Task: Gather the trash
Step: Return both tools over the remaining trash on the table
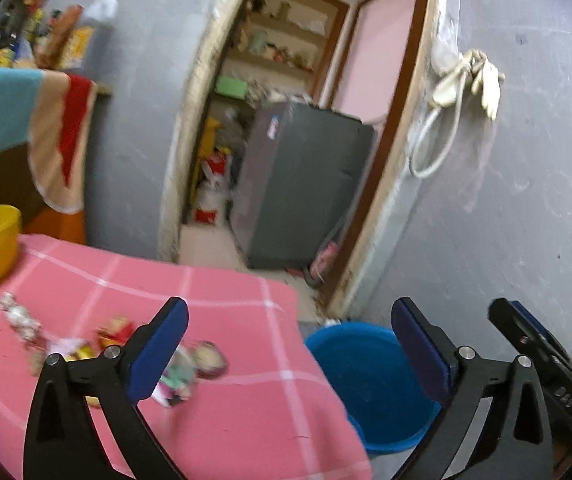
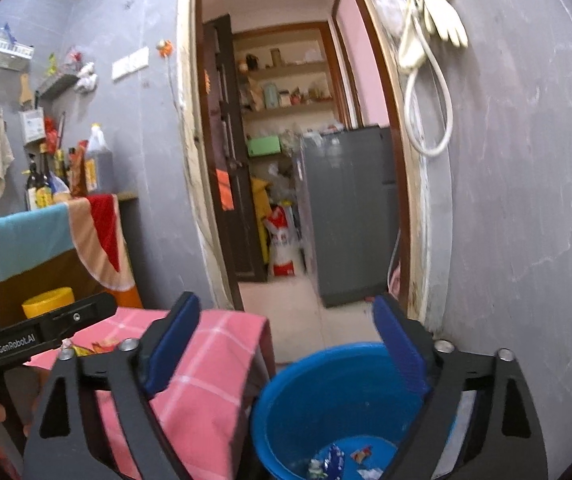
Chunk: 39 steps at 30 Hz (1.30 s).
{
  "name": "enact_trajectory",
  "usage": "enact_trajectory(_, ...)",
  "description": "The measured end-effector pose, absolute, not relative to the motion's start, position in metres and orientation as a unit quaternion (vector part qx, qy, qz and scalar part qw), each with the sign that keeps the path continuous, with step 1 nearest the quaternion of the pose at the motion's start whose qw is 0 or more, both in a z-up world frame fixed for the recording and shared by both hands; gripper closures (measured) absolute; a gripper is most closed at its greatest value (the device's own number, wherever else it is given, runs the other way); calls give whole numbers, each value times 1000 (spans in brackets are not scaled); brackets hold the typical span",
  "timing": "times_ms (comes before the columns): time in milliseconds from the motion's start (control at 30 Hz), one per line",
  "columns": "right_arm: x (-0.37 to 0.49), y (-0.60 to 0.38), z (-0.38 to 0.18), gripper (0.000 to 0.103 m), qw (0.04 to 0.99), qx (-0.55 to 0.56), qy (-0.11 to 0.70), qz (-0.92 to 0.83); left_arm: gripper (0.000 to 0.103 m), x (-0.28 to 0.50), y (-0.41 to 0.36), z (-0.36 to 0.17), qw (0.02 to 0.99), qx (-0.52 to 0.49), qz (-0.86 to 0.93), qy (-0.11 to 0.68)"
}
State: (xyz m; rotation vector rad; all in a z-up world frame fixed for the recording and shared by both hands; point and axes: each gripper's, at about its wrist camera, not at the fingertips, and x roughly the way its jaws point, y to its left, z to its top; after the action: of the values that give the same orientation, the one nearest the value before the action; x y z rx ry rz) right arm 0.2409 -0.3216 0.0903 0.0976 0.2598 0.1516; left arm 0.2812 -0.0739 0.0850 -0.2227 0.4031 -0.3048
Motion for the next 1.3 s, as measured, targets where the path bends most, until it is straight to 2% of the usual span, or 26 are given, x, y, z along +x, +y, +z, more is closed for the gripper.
enact_trajectory(67, 235, -311, 96, 0, 989, 45, 113, 79, 2, 273, -63, 90, 967, -108, -137, 185)
enact_trajectory(700, 195, -216, 106, 0, 988, 25, 16, 150, 2, 196, 31, 97, 992, -66, -41, 103)
enact_trajectory(1300, 206, -175, 72, 0, 982, -27, 60, 176, 2, 184, 70, 54, 990, -37, -6, 137)
